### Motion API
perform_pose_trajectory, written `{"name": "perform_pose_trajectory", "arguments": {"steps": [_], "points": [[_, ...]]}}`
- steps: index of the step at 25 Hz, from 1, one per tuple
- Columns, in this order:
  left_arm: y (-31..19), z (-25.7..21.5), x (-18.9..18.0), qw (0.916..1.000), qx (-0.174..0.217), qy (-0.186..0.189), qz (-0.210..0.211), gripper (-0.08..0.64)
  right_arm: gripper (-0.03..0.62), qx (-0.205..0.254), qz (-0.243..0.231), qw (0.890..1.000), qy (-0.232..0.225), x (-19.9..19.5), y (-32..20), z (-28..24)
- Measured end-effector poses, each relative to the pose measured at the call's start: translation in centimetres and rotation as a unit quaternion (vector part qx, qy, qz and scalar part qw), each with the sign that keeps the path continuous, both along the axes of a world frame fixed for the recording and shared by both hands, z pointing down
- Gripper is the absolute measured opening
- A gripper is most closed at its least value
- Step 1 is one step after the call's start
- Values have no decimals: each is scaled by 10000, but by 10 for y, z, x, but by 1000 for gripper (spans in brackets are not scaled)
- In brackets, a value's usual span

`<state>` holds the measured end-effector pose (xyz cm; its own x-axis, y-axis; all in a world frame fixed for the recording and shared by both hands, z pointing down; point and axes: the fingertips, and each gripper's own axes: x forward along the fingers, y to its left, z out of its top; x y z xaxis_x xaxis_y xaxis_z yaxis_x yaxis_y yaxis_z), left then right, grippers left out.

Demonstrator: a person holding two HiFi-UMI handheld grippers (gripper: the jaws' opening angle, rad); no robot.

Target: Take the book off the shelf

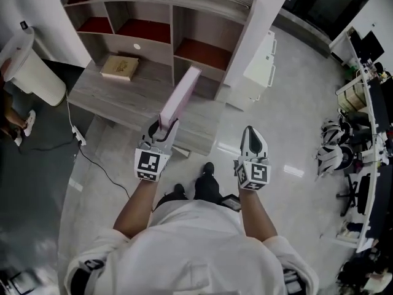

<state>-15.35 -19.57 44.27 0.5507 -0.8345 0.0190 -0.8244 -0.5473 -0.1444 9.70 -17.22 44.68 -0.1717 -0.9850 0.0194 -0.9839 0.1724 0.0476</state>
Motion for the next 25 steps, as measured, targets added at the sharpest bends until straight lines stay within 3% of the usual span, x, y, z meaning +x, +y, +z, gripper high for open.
{"name": "perform_pose_trajectory", "arguments": {"steps": [7, 17, 25], "points": [[22, 23, 4, 9982, -277, 526, 59, 149, 15, -126, 450, 9988, 109, 19, 25, 8], [60, 40, 36, 9980, -361, 504, 78, 149, 15, -335, 659, 9972, 88, 63, 61, 23], [95, 51, 61, 9962, -539, 683, -74, 149, 15, -483, 456, 9978, -31, 79, 104, 34]]}}
